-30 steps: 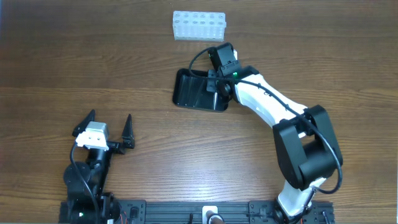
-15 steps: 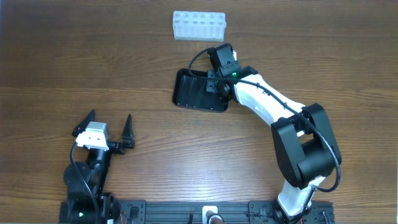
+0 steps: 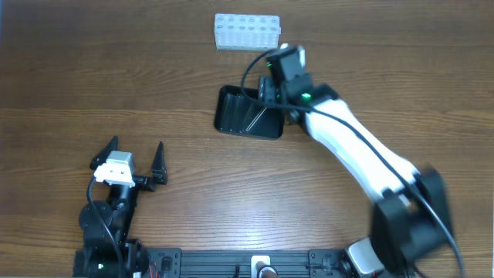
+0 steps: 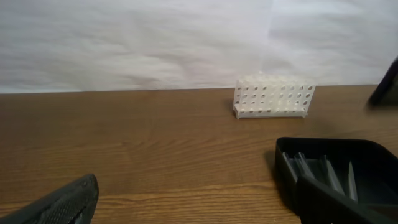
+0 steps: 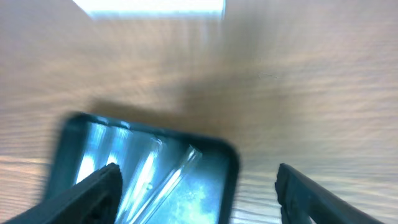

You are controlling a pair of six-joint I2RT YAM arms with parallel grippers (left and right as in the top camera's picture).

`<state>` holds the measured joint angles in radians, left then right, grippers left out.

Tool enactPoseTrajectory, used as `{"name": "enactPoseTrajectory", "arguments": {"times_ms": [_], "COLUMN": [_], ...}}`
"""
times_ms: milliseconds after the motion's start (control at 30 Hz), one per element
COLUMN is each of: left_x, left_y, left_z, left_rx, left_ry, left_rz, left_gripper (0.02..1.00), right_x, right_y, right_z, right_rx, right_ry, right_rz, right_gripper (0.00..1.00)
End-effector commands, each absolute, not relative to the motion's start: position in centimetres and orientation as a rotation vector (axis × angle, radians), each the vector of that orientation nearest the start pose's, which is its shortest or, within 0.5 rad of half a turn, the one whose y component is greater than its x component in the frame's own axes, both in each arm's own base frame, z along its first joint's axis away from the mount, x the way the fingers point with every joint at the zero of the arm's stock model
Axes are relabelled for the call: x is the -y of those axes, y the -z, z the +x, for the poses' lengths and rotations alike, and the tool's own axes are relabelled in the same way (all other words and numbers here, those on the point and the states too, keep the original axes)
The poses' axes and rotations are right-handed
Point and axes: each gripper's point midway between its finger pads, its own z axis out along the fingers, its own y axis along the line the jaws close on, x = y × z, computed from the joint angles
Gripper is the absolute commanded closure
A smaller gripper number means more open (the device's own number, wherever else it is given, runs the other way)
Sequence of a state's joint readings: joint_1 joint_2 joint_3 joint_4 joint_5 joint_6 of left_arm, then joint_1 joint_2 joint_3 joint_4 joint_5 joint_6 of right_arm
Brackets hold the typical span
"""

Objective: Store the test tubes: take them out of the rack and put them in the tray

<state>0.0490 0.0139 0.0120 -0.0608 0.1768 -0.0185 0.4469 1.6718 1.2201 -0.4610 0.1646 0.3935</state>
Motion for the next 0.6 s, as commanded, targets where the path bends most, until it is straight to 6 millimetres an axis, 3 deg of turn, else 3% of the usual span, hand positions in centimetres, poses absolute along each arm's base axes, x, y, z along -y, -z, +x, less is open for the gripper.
{"name": "enactPoseTrajectory", "arguments": {"times_ms": [33,133,267,433,600], "left_x": [2.1,2.1,2.1,2.1,2.1], "left_y": [-16.0,-16.0,-16.0,-16.0,-16.0], "left_z": [24.5,24.5,24.5,24.5,24.5], "left_rx": [-1.628,-1.628,-1.629,-1.628,-1.628], "left_ry": [0.123,0.123,0.123,0.123,0.123], "left_rz": [0.101,0.101,0.101,0.101,0.101], "left_gripper": [0.018,0.020,0.018,0.018,0.018], "right_x": [-12.8,-11.1,-8.0,-3.5,-2.0], "right_y": [-25.0,-28.4,-29.9,-27.6,-24.7], "right_z": [39.3,36.9,33.2,28.7,26.1], "right_rx": [-2.166,-2.022,-1.872,-1.805,-1.732], "right_ry": [-0.045,0.000,0.045,0.043,0.008], "right_rz": [-0.071,-0.157,-0.180,-0.102,-0.076], "right_gripper": [0.130,0.049,0.007,0.007,0.007]}}
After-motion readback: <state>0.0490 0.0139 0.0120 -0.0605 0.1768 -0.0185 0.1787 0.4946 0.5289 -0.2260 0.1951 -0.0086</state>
